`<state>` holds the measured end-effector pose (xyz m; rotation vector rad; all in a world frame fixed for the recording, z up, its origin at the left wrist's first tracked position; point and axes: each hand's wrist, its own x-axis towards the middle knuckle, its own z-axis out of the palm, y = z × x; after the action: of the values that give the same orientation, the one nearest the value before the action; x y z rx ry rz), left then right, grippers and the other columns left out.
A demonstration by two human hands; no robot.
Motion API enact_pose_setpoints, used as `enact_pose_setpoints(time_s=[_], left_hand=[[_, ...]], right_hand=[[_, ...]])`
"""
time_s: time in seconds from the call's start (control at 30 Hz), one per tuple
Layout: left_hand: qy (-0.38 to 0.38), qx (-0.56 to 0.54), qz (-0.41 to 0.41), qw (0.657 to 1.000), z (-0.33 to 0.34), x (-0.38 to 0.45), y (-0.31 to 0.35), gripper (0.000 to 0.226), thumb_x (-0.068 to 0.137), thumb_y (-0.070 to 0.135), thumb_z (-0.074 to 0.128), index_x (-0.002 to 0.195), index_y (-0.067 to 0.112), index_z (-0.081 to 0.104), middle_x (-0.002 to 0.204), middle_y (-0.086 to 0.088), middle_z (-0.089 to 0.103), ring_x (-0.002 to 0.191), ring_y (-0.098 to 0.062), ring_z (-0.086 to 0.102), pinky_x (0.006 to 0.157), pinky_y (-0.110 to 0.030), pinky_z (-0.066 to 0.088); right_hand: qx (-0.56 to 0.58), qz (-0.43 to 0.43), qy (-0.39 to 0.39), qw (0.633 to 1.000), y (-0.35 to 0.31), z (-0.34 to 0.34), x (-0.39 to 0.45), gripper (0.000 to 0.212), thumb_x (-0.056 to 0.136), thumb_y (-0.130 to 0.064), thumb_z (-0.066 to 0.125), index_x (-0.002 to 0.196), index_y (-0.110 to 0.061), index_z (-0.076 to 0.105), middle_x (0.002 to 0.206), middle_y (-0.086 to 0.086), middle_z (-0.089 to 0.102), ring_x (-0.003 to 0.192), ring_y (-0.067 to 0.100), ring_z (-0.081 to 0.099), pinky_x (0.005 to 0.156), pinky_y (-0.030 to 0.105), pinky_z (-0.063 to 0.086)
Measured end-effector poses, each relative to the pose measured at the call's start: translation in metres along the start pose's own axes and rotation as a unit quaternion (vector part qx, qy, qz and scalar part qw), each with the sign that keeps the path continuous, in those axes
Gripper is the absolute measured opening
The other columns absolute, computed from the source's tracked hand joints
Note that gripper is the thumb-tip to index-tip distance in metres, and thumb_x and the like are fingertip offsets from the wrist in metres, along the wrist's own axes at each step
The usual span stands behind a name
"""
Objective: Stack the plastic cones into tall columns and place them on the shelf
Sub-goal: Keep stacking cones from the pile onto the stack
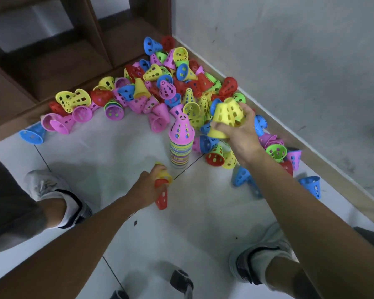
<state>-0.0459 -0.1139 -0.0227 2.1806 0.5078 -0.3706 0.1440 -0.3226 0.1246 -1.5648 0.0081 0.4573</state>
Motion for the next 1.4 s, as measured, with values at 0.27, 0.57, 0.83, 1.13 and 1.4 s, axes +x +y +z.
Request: enact_pose_setpoints(time_s=[0.27, 0.57, 0.83, 1.13, 1.4], left_hand=[[0.074, 0.006, 0.033, 0.997, -0.062, -0.016, 0.022, 0.052, 0.075, 0.056, 0.058, 0.124, 0.045, 0.042, 0.095, -0.014, 0.064, 0.073, -0.023, 0.066, 0.064, -0.028, 0.054], [0.104, 0.009, 0.104, 0.989, -0.148, -0.035, 0.085, 0.044, 0.094, 0.034, 0.068, 0.131, 0.036, 0.043, 0.104, -0.009, 0.065, 0.086, -0.021, 0.068, 0.075, -0.039, 0.06], [0.036, 0.113, 0.165, 0.979, -0.2, -0.057, 0.155, 0.046, 0.096, 0.038, 0.066, 0.134, 0.041, 0.04, 0.111, -0.004, 0.063, 0.093, -0.02, 0.066, 0.085, -0.046, 0.057], [-0.021, 0.164, 0.17, 0.971, -0.211, -0.069, 0.191, 0.041, 0.096, 0.039, 0.064, 0.128, 0.042, 0.04, 0.092, -0.002, 0.065, 0.075, -0.019, 0.064, 0.062, -0.029, 0.053], [-0.022, 0.16, 0.149, 0.976, -0.197, -0.048, 0.199, 0.036, 0.096, 0.039, 0.062, 0.121, 0.044, 0.037, 0.075, -0.004, 0.065, 0.067, -0.024, 0.063, 0.059, -0.039, 0.053]], right_hand=[[0.043, -0.11, -0.052, 0.992, -0.051, 0.059, -0.005, 0.093, 0.067, -0.009, 0.091, 0.14, -0.03, 0.038, 0.128, 0.003, 0.059, 0.115, 0.019, 0.064, 0.09, 0.043, 0.06], [-0.07, -0.174, -0.035, 0.982, -0.015, 0.089, -0.008, 0.097, 0.056, -0.03, 0.096, 0.133, -0.05, 0.041, 0.138, 0.001, 0.051, 0.126, 0.018, 0.056, 0.099, 0.047, 0.054], [-0.061, -0.162, -0.038, 0.984, 0.001, 0.087, -0.015, 0.096, 0.054, -0.045, 0.098, 0.133, -0.047, 0.043, 0.141, 0.004, 0.048, 0.124, 0.016, 0.058, 0.099, 0.043, 0.056], [-0.069, -0.163, 0.056, 0.982, -0.015, 0.063, -0.01, 0.074, 0.08, -0.008, 0.084, 0.139, -0.028, 0.043, 0.134, 0.002, 0.038, 0.092, -0.028, 0.05, 0.082, 0.008, 0.05], [-0.028, -0.133, -0.002, 0.991, -0.028, 0.062, -0.011, 0.049, 0.089, -0.01, 0.075, 0.13, -0.015, 0.048, 0.109, 0.007, 0.07, 0.094, 0.017, 0.071, 0.077, 0.032, 0.059]])
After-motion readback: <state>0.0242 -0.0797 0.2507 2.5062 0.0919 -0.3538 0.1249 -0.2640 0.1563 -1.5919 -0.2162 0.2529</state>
